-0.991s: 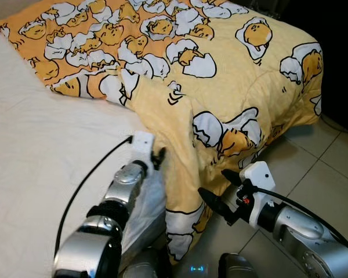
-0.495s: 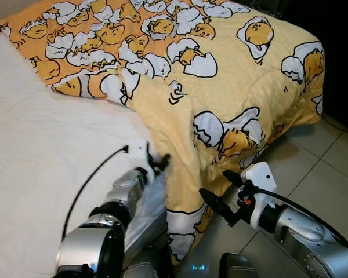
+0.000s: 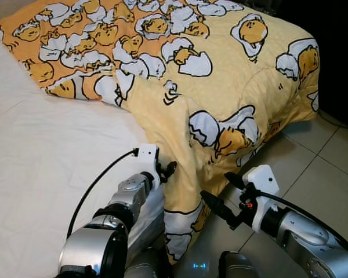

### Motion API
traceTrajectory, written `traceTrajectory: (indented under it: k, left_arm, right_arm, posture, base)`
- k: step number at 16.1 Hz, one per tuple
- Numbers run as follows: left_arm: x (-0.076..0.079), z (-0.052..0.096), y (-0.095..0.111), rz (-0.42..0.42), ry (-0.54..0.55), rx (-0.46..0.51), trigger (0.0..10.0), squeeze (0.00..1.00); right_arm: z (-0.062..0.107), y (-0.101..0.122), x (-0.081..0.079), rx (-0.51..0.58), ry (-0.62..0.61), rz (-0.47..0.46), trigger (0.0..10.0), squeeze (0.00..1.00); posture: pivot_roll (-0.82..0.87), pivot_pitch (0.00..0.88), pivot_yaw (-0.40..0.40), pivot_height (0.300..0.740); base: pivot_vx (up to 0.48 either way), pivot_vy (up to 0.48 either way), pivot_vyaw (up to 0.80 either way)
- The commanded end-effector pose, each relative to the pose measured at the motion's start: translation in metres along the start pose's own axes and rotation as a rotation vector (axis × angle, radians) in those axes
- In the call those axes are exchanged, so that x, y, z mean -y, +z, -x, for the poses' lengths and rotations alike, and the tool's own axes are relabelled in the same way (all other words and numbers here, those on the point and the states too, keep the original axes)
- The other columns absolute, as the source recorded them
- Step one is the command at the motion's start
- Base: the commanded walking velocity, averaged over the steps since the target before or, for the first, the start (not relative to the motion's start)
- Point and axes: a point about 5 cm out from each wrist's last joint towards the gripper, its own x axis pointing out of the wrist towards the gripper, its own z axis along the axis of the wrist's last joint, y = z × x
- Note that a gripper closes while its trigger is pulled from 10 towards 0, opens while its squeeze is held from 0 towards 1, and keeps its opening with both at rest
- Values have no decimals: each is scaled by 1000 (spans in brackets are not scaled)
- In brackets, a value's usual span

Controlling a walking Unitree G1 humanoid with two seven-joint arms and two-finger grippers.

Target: Clean up the room

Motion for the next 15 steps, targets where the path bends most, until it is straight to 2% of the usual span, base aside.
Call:
traceTrajectory:
  k: [1,15]
  left_arm:
    - [-4,3,-8,6,7,-27,0,0]
    - [-10,5,-7,29,1,-18,0,0]
  right_arm:
    - [2,1,-4,4,10,-14,10000,0]
    - [-1,3,-2,17,7,-6,10000,0]
  posture:
    - [-234,214,168,740]
    - [-221,205,160,740]
  base:
    - [0,0,0]
    - [0,0,0]
